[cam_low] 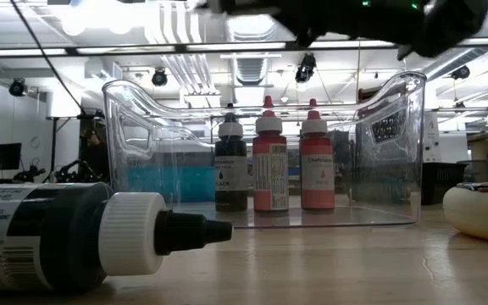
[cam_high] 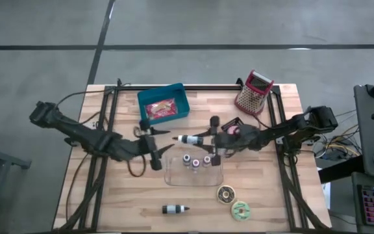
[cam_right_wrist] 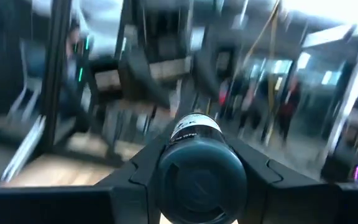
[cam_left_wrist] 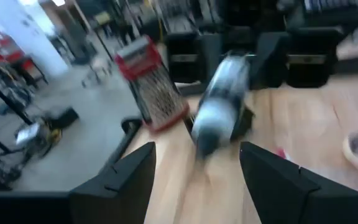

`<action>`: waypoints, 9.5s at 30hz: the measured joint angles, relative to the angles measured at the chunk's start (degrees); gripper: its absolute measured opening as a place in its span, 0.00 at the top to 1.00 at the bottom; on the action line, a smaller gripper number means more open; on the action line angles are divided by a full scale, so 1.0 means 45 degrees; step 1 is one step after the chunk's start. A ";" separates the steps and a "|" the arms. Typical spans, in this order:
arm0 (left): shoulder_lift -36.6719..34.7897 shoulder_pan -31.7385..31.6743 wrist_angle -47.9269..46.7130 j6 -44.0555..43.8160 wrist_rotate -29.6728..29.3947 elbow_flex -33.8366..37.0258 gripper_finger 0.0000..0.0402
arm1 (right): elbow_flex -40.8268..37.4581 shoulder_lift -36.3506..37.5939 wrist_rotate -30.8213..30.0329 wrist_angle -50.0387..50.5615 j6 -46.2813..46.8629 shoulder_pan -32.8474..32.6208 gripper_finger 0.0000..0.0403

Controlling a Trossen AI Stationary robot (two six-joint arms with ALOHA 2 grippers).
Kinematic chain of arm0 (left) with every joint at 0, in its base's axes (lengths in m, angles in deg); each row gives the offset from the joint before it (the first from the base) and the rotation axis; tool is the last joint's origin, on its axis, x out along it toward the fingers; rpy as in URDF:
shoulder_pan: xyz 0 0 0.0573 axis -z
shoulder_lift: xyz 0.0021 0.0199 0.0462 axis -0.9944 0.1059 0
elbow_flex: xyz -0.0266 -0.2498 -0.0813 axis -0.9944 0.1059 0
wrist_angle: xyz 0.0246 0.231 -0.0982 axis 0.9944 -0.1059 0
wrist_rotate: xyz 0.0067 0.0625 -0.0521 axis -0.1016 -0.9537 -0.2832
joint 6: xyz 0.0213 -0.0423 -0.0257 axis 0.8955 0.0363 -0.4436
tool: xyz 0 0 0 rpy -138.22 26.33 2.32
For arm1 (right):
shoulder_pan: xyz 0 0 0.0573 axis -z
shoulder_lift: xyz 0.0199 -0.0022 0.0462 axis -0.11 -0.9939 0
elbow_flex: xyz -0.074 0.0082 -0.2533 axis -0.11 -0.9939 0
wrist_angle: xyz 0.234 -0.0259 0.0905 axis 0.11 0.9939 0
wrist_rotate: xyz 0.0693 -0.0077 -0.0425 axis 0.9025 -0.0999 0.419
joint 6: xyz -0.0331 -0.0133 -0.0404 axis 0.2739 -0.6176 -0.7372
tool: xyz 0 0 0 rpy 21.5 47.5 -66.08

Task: Pick & Place Food Item
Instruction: Put the top black food coloring bottle into the transparent bin

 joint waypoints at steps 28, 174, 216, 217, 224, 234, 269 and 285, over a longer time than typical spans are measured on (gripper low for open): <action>0.2460 -0.2118 1.6146 0.4132 0.7721 0.3702 0.42 | 0.4061 -0.3731 0.3517 -0.5296 -0.1144 0.0639 0.69; 0.3885 -0.0987 0.3916 -0.2341 0.6764 0.2363 0.74 | 1.1612 -0.2939 0.2108 2.2177 0.2423 -0.0896 0.39; 0.3885 -0.1035 0.3920 -0.2346 0.6908 0.2378 0.76 | 1.1728 -0.4079 0.2380 2.1627 0.2359 -0.0527 0.57; 0.3885 -0.1035 0.3920 -0.2350 0.6904 0.2378 0.76 | 1.1749 -0.4071 0.2380 2.1622 0.2378 -0.0527 0.58; 0.3885 -0.1035 0.3963 -0.2346 0.6904 0.2378 0.76 | 1.1762 -0.4055 0.2370 2.1659 0.2384 -0.0530 0.73; 0.3883 -0.1035 0.4130 -0.2260 0.6899 0.2402 0.76 | 1.1767 -0.4035 0.2390 2.1705 0.2204 -0.0532 0.76; 0.2944 -0.0530 0.4147 -0.1609 0.7103 0.2323 0.62 | 1.1687 -0.4174 0.2439 2.2847 0.1616 -0.0791 0.76; 0.1038 0.0064 0.4388 0.0377 0.7088 0.2358 0.62 | 1.1759 -0.4366 0.2759 2.4172 0.1871 -0.0991 0.76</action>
